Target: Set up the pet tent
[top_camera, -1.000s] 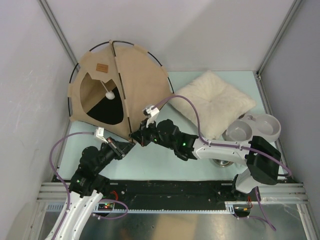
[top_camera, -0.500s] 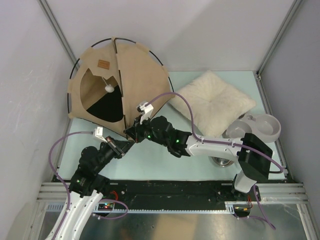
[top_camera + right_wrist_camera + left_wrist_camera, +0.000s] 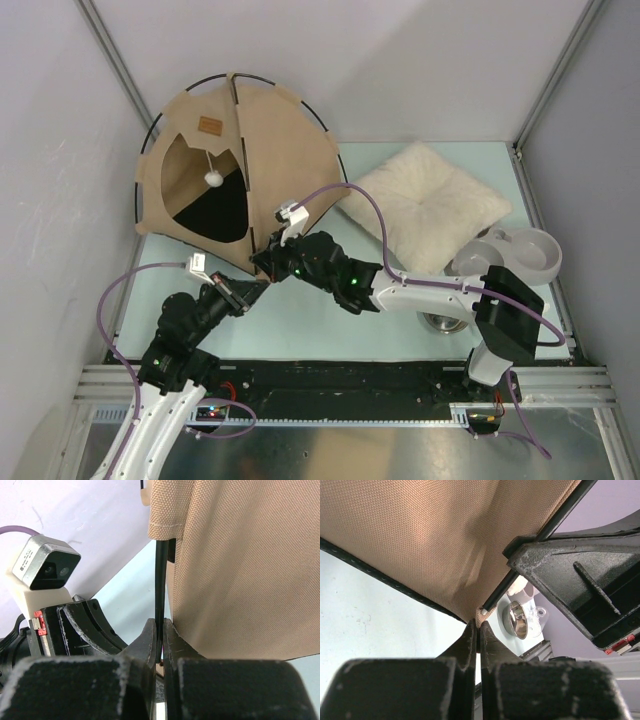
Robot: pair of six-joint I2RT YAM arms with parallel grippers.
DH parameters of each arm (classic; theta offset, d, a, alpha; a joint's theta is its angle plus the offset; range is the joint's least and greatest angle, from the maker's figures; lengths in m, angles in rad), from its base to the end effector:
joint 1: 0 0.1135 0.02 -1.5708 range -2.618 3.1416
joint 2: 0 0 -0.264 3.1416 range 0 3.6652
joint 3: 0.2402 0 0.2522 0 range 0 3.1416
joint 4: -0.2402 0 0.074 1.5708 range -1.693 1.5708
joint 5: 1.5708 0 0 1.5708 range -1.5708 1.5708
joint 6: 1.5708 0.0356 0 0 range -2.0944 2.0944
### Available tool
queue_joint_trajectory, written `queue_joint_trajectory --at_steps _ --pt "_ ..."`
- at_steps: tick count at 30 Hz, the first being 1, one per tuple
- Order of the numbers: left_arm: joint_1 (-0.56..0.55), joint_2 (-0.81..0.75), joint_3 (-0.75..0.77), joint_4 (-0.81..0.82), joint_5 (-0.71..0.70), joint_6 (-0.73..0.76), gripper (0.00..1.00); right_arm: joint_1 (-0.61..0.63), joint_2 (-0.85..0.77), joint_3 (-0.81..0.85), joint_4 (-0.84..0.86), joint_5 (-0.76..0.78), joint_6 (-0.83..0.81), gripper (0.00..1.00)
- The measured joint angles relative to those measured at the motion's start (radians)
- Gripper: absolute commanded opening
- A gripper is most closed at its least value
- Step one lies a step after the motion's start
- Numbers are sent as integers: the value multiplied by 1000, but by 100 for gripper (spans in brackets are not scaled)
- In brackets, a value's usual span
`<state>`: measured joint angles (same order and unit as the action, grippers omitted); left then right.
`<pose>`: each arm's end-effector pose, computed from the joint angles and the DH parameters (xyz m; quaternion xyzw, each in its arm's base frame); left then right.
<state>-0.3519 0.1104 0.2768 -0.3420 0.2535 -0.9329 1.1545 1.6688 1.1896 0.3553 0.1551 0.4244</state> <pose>0.0871 -0.0415 0.2234 -0.1399 0.7516 -0.4593 0.4522 0.1665 0.3629 0.3030 -0.2189 0.7163 0.4277 0.5060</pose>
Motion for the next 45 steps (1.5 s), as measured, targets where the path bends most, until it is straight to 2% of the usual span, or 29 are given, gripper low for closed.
queue_joint_trajectory --at_steps 23,45 --pt "1 14 0 0 -7 0 0 -9 1 4 -35 31 1 0" --pt "0 60 3 -8 -5 26 0 -27 -10 11 -101 -40 3 0"
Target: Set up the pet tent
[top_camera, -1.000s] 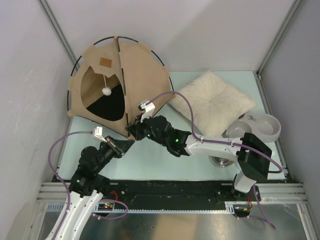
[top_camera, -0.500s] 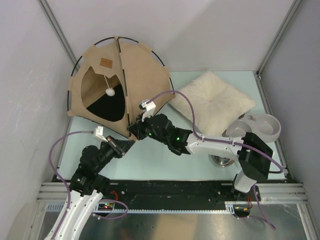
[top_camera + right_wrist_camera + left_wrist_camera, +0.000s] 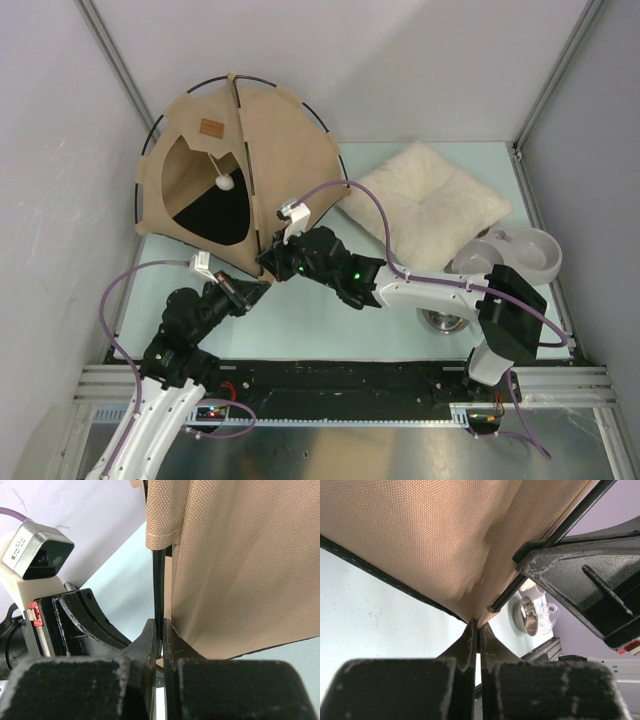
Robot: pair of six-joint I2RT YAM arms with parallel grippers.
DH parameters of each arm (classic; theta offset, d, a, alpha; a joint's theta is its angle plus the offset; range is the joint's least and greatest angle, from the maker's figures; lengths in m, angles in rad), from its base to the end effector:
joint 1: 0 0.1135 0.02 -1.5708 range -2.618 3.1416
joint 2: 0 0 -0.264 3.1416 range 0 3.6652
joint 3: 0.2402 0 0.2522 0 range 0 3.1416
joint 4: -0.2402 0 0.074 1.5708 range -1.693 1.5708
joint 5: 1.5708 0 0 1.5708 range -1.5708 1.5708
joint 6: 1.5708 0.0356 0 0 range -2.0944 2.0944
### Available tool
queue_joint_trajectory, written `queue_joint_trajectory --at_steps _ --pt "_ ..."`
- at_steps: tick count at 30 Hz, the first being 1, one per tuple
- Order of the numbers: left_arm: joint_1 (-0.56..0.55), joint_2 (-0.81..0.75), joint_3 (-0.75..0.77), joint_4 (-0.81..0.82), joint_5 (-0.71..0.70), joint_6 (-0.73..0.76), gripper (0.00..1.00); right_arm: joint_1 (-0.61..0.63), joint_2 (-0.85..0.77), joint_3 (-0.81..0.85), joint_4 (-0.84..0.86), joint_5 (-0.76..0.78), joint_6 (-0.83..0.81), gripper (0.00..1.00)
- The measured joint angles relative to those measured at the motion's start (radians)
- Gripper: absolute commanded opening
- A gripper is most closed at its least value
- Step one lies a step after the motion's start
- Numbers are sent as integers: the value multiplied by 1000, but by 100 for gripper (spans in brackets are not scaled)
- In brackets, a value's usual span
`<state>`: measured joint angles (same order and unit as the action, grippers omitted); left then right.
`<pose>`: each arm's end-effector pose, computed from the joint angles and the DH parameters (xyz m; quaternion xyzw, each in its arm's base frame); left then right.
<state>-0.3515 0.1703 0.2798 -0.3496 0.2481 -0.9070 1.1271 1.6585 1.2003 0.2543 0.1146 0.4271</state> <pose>0.0929 -0.0434 0.2188 -0.1406 0.7717 -0.4392 0.4380 0.1739 0.3563 0.2998 -0.2315 0.7396 0.4104 0.4806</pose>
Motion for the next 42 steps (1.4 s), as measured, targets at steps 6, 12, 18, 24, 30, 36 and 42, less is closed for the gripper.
queue_joint_trajectory --at_steps 6,12,18,24,30,36,42 --pt "0 6 14 -9 0 10 0 0 0 0 7 1 -14 0" --pt "0 6 26 -24 0 18 0 8 0 -7 23 13 -22 0" --pt "0 14 26 -45 3 26 0 23 0 -26 35 40 -29 0" --pt "0 28 26 -59 11 36 0 28 -2 -40 37 39 -27 0" --pt "-2 32 26 -32 23 36 0 15 -34 -46 26 8 -10 0" --pt "-3 32 26 -11 26 36 0 0 -43 -46 23 -11 -5 0" --pt "-3 32 26 -11 26 36 0 -1 -43 -46 21 -11 -6 0"
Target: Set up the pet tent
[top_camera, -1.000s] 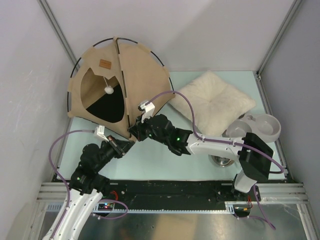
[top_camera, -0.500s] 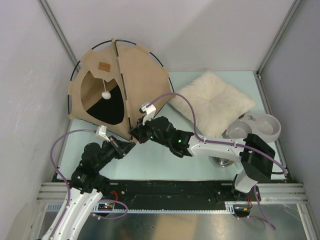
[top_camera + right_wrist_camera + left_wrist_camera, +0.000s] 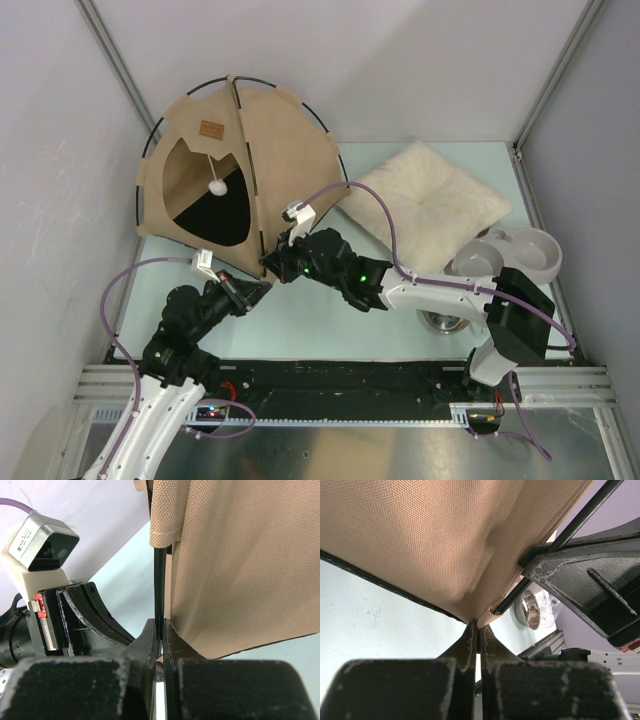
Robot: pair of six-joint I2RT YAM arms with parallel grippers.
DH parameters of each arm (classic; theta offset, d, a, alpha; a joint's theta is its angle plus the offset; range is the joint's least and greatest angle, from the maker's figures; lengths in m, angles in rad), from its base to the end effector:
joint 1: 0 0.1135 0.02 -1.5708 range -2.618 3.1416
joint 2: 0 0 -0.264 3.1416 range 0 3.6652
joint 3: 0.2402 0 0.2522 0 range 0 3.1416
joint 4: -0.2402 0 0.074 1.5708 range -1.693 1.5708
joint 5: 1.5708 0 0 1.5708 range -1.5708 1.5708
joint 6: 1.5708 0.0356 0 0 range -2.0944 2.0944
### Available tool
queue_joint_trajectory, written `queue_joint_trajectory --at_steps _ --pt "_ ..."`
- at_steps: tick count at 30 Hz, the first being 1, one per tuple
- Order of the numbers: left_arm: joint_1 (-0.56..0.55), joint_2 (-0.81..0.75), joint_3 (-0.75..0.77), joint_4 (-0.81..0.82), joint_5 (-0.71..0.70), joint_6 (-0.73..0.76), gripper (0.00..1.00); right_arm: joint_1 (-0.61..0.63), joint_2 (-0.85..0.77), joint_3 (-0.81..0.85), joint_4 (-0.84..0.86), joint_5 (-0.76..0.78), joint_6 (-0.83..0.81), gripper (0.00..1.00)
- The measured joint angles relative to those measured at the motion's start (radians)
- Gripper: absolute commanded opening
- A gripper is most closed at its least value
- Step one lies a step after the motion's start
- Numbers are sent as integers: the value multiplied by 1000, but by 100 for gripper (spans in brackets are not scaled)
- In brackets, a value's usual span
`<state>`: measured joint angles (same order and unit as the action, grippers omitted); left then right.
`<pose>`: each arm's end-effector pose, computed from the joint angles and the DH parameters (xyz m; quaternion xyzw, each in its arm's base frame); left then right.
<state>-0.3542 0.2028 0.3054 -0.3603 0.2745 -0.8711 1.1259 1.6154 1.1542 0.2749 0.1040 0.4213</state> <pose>0.0938 -0.0450 0.2239 -0.1198 0.7799 -0.4364 0.4324 0.1692 0.3462 0.3017 -0.2341 0.7330 0.4167 0.4840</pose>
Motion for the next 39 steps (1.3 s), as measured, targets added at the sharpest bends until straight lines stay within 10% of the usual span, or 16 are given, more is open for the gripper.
queue_joint_trajectory --at_steps 39 --pt "-2 44 103 -152 -21 182 9 65 61 0 45 83 -24 0"
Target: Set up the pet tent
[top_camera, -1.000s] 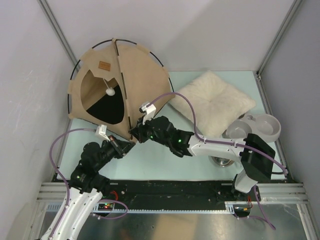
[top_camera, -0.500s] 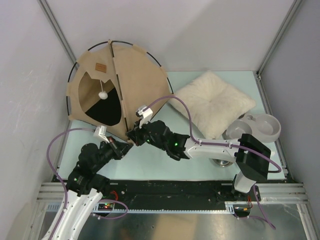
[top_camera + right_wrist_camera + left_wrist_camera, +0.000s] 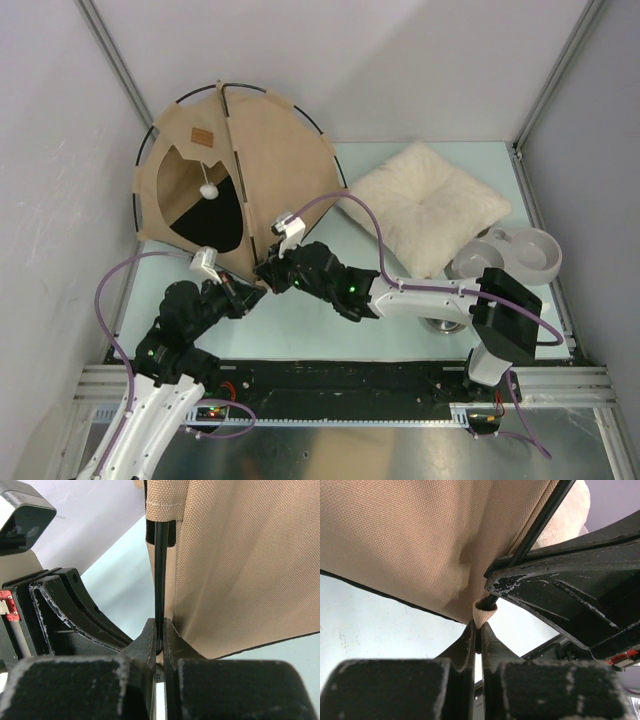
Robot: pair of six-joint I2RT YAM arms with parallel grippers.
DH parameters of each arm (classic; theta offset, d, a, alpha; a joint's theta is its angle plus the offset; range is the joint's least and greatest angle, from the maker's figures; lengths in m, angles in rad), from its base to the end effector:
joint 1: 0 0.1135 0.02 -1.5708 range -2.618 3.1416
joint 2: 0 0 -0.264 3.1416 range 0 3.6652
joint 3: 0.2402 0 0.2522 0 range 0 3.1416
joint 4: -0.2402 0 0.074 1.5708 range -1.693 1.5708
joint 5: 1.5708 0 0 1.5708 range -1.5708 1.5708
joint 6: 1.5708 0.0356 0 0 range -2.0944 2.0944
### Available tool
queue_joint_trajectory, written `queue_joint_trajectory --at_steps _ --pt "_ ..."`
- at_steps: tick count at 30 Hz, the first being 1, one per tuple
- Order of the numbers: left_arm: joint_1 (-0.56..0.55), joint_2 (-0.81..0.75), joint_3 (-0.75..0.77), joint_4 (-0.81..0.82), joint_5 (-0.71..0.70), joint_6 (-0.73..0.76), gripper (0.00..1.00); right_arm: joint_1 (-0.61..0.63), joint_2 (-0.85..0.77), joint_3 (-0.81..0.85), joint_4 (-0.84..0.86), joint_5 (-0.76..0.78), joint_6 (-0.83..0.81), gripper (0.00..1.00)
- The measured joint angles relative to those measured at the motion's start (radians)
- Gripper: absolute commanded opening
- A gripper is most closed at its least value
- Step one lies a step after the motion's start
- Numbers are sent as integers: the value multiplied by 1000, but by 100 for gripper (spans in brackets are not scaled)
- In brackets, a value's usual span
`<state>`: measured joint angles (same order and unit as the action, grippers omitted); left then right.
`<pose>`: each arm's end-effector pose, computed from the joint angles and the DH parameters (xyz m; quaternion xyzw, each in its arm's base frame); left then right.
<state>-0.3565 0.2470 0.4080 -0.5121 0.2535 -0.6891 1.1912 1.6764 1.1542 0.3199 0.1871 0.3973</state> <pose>0.0888 -0.0426 0.2392 -0.0632 0.8139 -0.3735 0.4405 0.1532 0.3661 0.2840 -0.2438 0.7343 0.3982 0.4927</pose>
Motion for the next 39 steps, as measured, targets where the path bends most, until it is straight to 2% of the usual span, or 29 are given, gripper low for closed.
queue_joint_trajectory --at_steps 3,18,26,30,36,38,39 --pt "-2 3 0 -11 2 1 15 5 -1 0 -19 0 6 0" --pt "-4 0 73 -28 13 3 29 10 -3 0 -142 -5 39 0" --pt "-5 -24 106 -85 11 27 48 -16 -4 0 -195 -15 29 0" --pt "-6 -25 180 -135 -14 45 56 -44 -4 -3 -214 -30 -13 0" --pt "-6 -26 311 -182 -111 92 63 -107 -4 -49 -220 -53 -105 0" --pt "-6 -26 341 -198 -146 107 65 -133 -4 -67 -228 -63 -145 5" --pt "-6 -24 354 -207 -161 115 66 -143 -4 -73 -233 -65 -163 11"
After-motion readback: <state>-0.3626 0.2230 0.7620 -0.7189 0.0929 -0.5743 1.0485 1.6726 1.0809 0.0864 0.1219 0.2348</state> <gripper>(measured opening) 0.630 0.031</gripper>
